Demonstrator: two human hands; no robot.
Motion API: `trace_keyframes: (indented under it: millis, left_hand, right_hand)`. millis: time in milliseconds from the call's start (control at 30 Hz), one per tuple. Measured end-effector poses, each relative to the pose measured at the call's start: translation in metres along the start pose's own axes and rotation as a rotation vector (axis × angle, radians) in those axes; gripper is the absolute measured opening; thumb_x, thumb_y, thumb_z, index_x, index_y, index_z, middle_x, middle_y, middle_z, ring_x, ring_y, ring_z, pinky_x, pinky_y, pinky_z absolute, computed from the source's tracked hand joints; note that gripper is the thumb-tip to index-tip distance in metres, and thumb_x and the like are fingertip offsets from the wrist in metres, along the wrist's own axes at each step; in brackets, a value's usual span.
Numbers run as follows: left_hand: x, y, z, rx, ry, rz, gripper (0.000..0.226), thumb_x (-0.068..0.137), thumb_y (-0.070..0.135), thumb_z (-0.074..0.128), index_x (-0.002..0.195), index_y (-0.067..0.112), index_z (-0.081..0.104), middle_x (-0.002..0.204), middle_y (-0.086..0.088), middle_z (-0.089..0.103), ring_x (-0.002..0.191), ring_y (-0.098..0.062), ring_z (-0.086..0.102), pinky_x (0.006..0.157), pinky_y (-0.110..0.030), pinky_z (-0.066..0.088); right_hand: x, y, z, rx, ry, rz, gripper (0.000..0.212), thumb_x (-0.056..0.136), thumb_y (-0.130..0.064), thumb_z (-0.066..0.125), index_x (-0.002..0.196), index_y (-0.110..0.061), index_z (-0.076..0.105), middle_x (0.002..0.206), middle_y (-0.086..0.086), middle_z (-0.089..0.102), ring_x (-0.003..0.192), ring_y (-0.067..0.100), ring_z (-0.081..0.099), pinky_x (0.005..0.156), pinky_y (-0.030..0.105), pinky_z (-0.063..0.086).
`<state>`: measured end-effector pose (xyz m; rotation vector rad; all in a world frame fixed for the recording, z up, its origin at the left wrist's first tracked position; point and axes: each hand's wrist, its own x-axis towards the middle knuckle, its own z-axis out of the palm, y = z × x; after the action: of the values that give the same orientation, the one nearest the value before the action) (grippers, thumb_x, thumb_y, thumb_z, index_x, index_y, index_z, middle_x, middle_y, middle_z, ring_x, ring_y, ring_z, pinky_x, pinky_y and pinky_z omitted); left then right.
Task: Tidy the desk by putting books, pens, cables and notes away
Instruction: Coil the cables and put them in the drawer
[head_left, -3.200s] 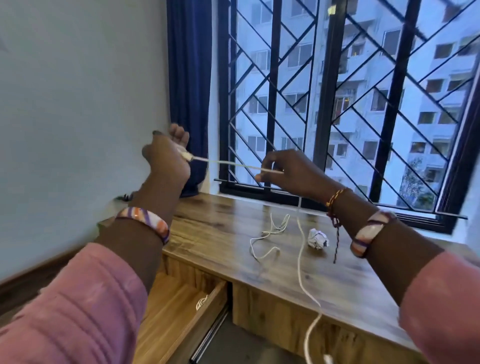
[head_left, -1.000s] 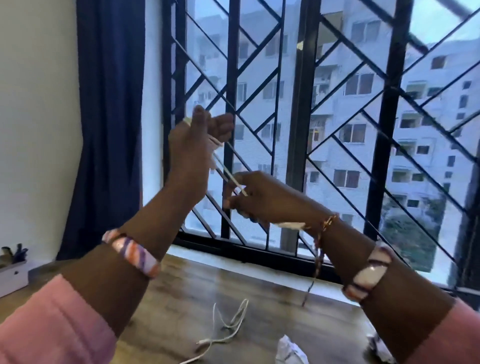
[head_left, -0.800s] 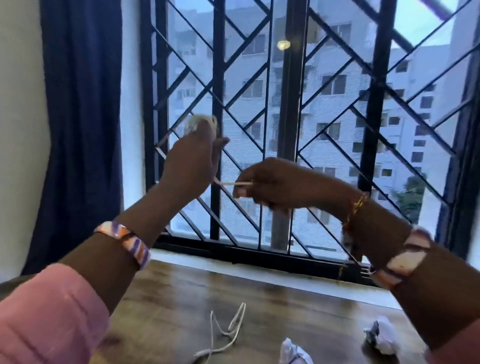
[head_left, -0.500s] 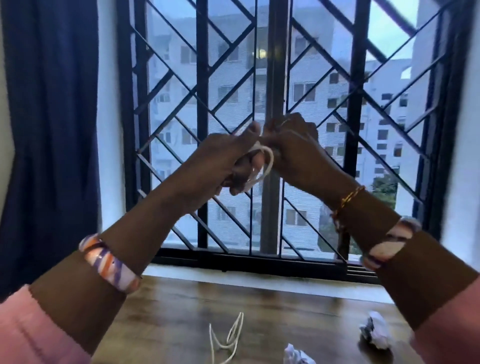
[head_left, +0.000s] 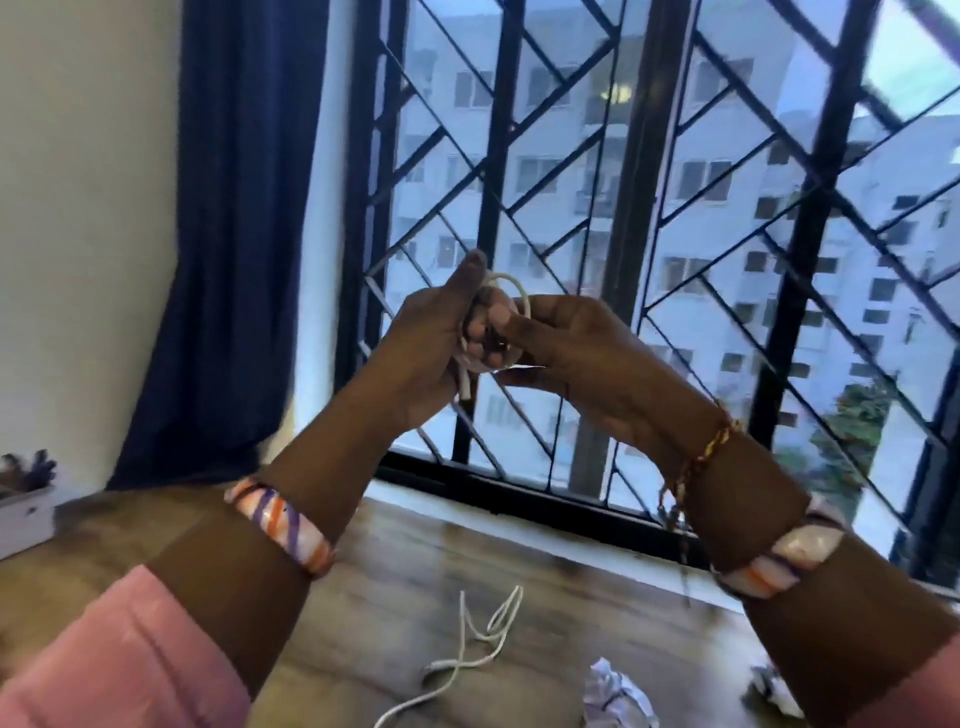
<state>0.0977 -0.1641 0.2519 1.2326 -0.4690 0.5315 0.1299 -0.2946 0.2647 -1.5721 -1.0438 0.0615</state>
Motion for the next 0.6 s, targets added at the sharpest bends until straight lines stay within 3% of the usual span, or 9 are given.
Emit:
trace_keyframes:
  millis: [133, 200, 267, 333, 400, 467, 533, 600]
  left_hand:
    - [-0.038, 0.021, -0.013, 0.169, 0.06, -0.124, 0.049, 0.087, 0.039, 0.051, 0.045, 0.016, 0.061, 0.038, 0.006, 0.046, 0.036, -0.006, 0.044, 0.047, -0.017, 0.048]
    - [-0.065, 0.034, -0.016, 0.374, 0.102, -0.11, 0.035, 0.081, 0.037, 0.061, 0.053, 0.016, 0.066, 0.043, 0.005, 0.053, 0.04, -0.006, 0.05, 0.051, -0.018, 0.049]
    - [-0.094, 0.048, -0.016, 0.675, 0.168, -0.048, 0.015, 0.08, 0.022, 0.067, 0.068, 0.014, 0.07, 0.052, 0.003, 0.064, 0.049, -0.007, 0.06, 0.053, -0.019, 0.05]
    - [-0.119, 0.058, -0.008, 0.9, 0.212, -0.019, 0.004, 0.08, 0.007, 0.067, 0.08, 0.007, 0.071, 0.063, -0.006, 0.071, 0.058, -0.012, 0.065, 0.054, -0.023, 0.052]
    - [-0.139, 0.061, 0.005, 1.084, 0.255, -0.007, 0.012, 0.08, 0.009, 0.068, 0.089, 0.003, 0.071, 0.079, -0.023, 0.071, 0.067, -0.026, 0.064, 0.058, -0.037, 0.053]
    - [-0.159, 0.058, 0.02, 1.203, 0.311, 0.001, 0.026, 0.08, 0.022, 0.063, 0.097, 0.003, 0.067, 0.089, -0.024, 0.069, 0.074, -0.029, 0.063, 0.066, -0.047, 0.053]
    - [-0.184, 0.052, 0.033, 1.306, 0.367, -0.023, 0.036, 0.08, 0.032, 0.054, 0.103, 0.005, 0.061, 0.092, -0.016, 0.067, 0.075, -0.024, 0.062, 0.069, -0.041, 0.053]
    - [-0.213, 0.049, 0.045, 1.32, 0.448, -0.061, 0.026, 0.087, 0.024, 0.054, 0.106, 0.007, 0.057, 0.093, -0.012, 0.064, 0.069, -0.017, 0.061, 0.056, -0.023, 0.054]
  right_hand:
    - [-0.014, 0.004, 0.028, 0.093, -0.05, 0.0, 0.016, 0.087, -0.018, 0.061, 0.094, -0.005, 0.067, 0.081, 0.008, 0.066, 0.075, 0.014, 0.06, 0.065, 0.021, 0.045]
    - [-0.026, 0.003, 0.039, 0.121, -0.063, -0.029, 0.01, 0.086, -0.011, 0.063, 0.091, -0.004, 0.066, 0.073, 0.008, 0.063, 0.065, 0.011, 0.057, 0.056, 0.015, 0.043]
    - [-0.04, 0.001, 0.048, 0.094, -0.058, -0.056, 0.006, 0.084, -0.005, 0.064, 0.088, -0.002, 0.066, 0.068, 0.009, 0.061, 0.06, 0.012, 0.054, 0.051, 0.013, 0.042]
    - [-0.054, 0.001, 0.053, 0.089, -0.088, -0.023, 0.007, 0.084, -0.006, 0.064, 0.089, -0.003, 0.068, 0.074, 0.012, 0.064, 0.067, 0.015, 0.057, 0.055, 0.016, 0.045]
    - [-0.07, 0.001, 0.058, 0.144, -0.134, 0.038, 0.008, 0.086, -0.006, 0.061, 0.087, -0.008, 0.069, 0.08, 0.012, 0.067, 0.071, 0.016, 0.06, 0.06, 0.021, 0.049]
    - [-0.086, -0.002, 0.065, 0.229, -0.158, 0.096, 0.009, 0.088, -0.005, 0.059, 0.087, -0.008, 0.068, 0.078, 0.011, 0.066, 0.068, 0.015, 0.061, 0.062, 0.023, 0.052]
    - [-0.106, -0.004, 0.073, 0.316, -0.202, 0.172, 0.01, 0.089, -0.005, 0.058, 0.085, -0.007, 0.067, 0.074, 0.01, 0.065, 0.063, 0.014, 0.061, 0.063, 0.024, 0.052]
    - [-0.128, -0.003, 0.082, 0.388, -0.278, 0.259, 0.013, 0.089, -0.005, 0.056, 0.081, -0.01, 0.065, 0.07, 0.006, 0.066, 0.057, 0.009, 0.063, 0.058, 0.021, 0.049]
